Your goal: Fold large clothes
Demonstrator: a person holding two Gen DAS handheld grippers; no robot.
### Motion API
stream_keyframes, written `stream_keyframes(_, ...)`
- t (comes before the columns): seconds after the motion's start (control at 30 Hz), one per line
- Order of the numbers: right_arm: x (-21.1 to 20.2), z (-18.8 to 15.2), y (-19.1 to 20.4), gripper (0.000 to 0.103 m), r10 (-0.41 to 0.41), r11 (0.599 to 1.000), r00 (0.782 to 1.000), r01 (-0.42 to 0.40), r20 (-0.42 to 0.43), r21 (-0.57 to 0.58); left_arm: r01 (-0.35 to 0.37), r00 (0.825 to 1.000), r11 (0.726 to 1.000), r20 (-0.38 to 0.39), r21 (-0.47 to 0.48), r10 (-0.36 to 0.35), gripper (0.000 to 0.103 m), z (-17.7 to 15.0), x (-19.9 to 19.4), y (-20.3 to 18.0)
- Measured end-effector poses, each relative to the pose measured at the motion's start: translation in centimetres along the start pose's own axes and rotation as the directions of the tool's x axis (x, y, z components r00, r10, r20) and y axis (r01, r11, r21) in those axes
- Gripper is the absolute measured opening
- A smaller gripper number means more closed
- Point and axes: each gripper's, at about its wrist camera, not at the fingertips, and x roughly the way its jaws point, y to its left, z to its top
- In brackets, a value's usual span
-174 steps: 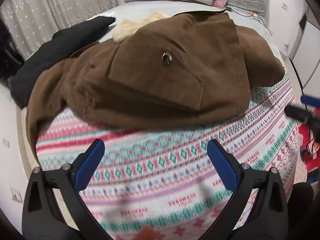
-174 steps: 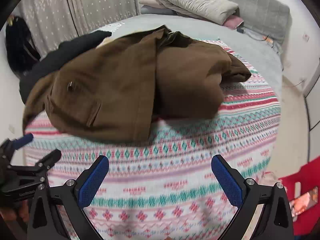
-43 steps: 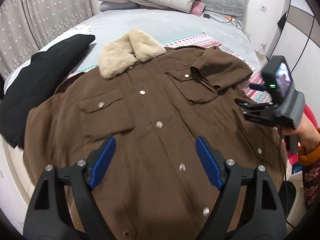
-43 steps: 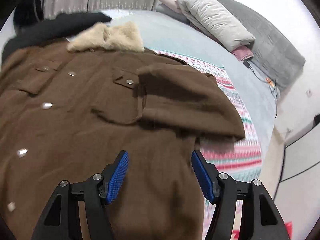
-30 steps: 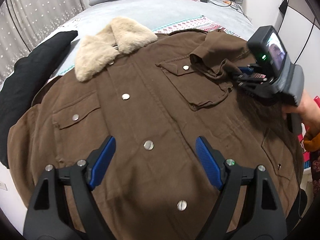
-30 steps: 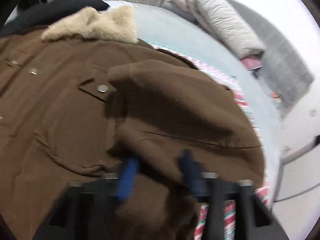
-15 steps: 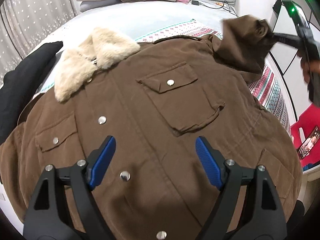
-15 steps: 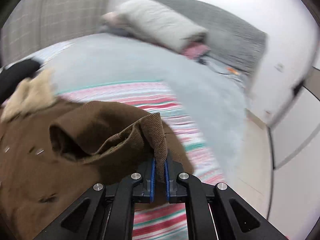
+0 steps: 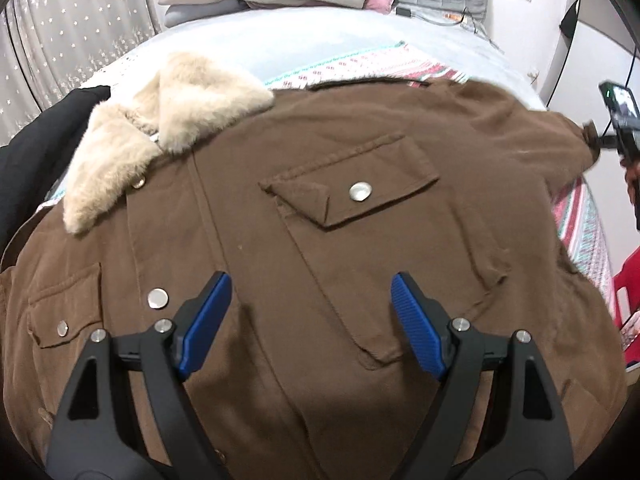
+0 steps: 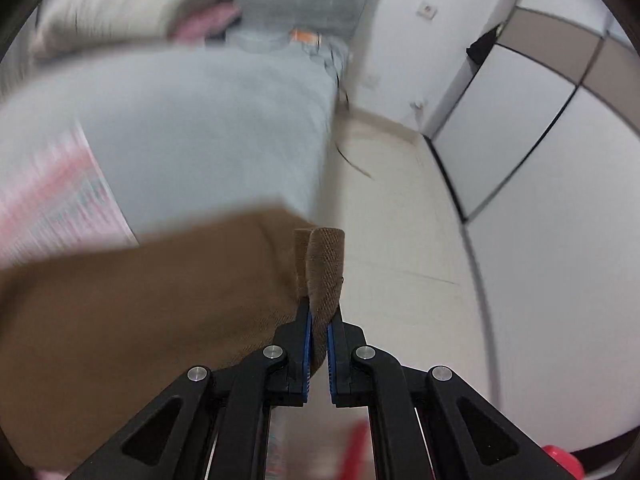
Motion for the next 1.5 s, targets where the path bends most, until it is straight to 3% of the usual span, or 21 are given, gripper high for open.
stream_keyframes(0.1, 1.9, -2.9, 2.1, 0.005, -0.103, 0.991, 0.994, 0.099, -0.042, -0.087, -0.023, 1.000, 1.000, -0.006, 0.020, 0.023, 0.082, -0.7, 0.0, 1.0)
stream_keyframes(0.23, 2.3, -4.7, 2.7, 0.009, -0.123, 0.981, 0.992, 0.119, -0.020, -0.151, -0.076, 0.997, 0.996, 0.012, 0.043, 0.076, 0.082, -1.4, -0.7, 3.1)
stream_keyframes(0.37, -1.5, -4.0, 1.4, 0.041, -0.172, 0.979, 0.984, 0.176, 0.046, -0.104, -0.155, 0.987, 0.987, 0.055, 0.039, 0.153, 0.082, -1.3, -2.2, 7.4)
stream_keyframes(0.47, -5.7, -2.9, 2.3, 0.057, -0.067, 0.992, 0.990, 0.079, 0.122, -0.100, -0.219, 0.973, 0.975, 0.067, -0.035, 0.221, 0.082, 0.4, -2.3, 11.9)
stream_keyframes(0.6, -11.9, -1.7, 7.0, 0.059, 0.149, 0.979, 0.971, -0.118, 0.188, -0.164, -0.267, 0.956, 0.940, 0.065, -0.212, 0.286, 0.082, 4.5, -1.2, 18.1)
stream_keyframes(0.7, -16.6, -1.1, 13.9, 0.060, 0.333, 0.924, 0.919, -0.275, 0.209, -0.265, -0.186, 0.974, 0.906, 0.047, -0.380, 0.220, 0.082, 8.3, 1.3, 22.4)
stream_keyframes(0.8, -21.8, -1.4, 22.2, 0.062, 0.532, 0.816, 0.824, -0.438, 0.194, -0.377, -0.058, 0.987, 0.868, 0.104, -0.493, 0.125, 0.082, 10.0, 3.9, 24.6)
stream_keyframes(0.9, -26.4, -2.4, 31.1, 0.062, 0.695, 0.669, 0.707, -0.569, 0.131, -0.477, 0.032, 0.981, 0.835, 0.179, -0.549, 0.080, 0.082, 9.1, 6.2, 26.1)
stream_keyframes(0.97, -28.8, -4.4, 36.1, 0.063, 0.750, 0.598, 0.653, -0.603, 0.103, -0.529, 0.071, 0.978, 0.841, 0.205, -0.537, 0.048, 0.079, 8.3, 8.2, 26.3)
stream_keyframes(1.03, -29.5, -5.4, 40.2, 0.063, 0.783, 0.540, 0.617, -0.606, 0.084, -0.583, 0.104, 0.986, 0.850, 0.164, -0.517, -0.020, 0.065, 8.8, 9.4, 26.5)
stream_keyframes(1.07, -29.6, -5.7, 42.4, 0.063, 0.790, 0.521, 0.608, -0.596, 0.082, -0.611, 0.166, 0.977, 0.831, 0.203, -0.530, -0.066, 0.060, 8.7, 9.5, 27.1)
stream_keyframes(1.1, -29.6, -5.8, 44.1, 0.063, 0.787, 0.516, 0.612, -0.583, 0.078, -0.628, 0.209, 0.968, 0.819, 0.229, -0.534, -0.098, 0.053, 8.5, 9.6, 27.4)
stream_keyframes(1.13, -29.2, -5.8, 46.3, 0.063, 0.779, 0.512, 0.623, -0.568, 0.069, -0.644, 0.234, 0.964, 0.815, 0.233, -0.530, -0.125, 0.036, 8.5, 9.9, 27.6)
stream_keyframes(1.17, -28.9, -5.7, 48.2, 0.063, 0.772, 0.513, 0.632, -0.558, 0.067, -0.652, 0.236, 0.964, 0.820, 0.232, -0.521, -0.130, 0.030, 8.6, 10.0, 27.5)
stream_keyframes(1.3, -27.5, -4.0, 53.3, 0.063, 0.744, 0.565, 0.664, -0.571, 0.070, -0.596, 0.243, 0.955, 0.850, 0.271, -0.467, -0.124, 0.020, 8.6, 7.5, 27.1)
stream_keyframes(1.37, -25.2, -2.6, 53.6, 0.062, 0.735, 0.569, 0.677, -0.581, 0.043, -0.582, 0.285, 0.935, 0.852, 0.321, -0.439, -0.147, 0.018, 8.6, 5.4, 27.3)
stream_keyframes(1.43, -24.4, -1.9, 54.3, 0.046, 0.709, 0.580, 0.704, -0.558, 0.030, -0.594, 0.333, 0.915, 0.834, 0.363, -0.440, -0.175, 0.017, 8.3, 4.3, 28.2)
stream_keyframes(1.47, -23.7, -1.5, 54.0, 0.027, 0.703, 0.579, 0.711, -0.561, 0.013, -0.592, 0.369, 0.901, 0.814, 0.387, -0.450, -0.195, 0.017, 8.1, 3.7, 28.9)
stream_keyframes(1.5, -22.6, -0.8, 53.3, 0.023, 0.712, 0.561, 0.700, -0.610, -0.050, -0.560, 0.386, 0.895, 0.802, 0.397, -0.457, -0.205, 0.017, 7.9, 3.6, 29.3)
